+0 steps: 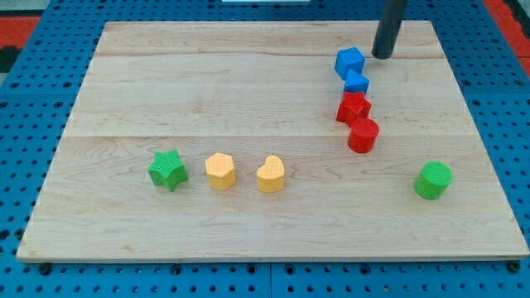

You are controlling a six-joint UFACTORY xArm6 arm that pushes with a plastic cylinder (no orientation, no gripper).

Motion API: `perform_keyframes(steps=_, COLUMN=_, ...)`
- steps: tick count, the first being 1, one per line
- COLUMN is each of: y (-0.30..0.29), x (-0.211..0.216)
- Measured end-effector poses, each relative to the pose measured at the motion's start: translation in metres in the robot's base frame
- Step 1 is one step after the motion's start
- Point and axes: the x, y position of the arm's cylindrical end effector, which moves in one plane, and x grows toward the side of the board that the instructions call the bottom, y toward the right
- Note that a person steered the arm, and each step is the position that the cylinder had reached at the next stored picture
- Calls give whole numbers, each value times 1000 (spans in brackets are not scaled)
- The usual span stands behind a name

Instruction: Move your arm towards the top right of the green circle

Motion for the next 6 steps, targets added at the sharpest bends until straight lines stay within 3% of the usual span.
perform_keyframes(steps=3, y=26, x=0)
perform_keyframes(steps=5, y=132, x=51)
perform_keyframes(steps=6, y=144, x=124)
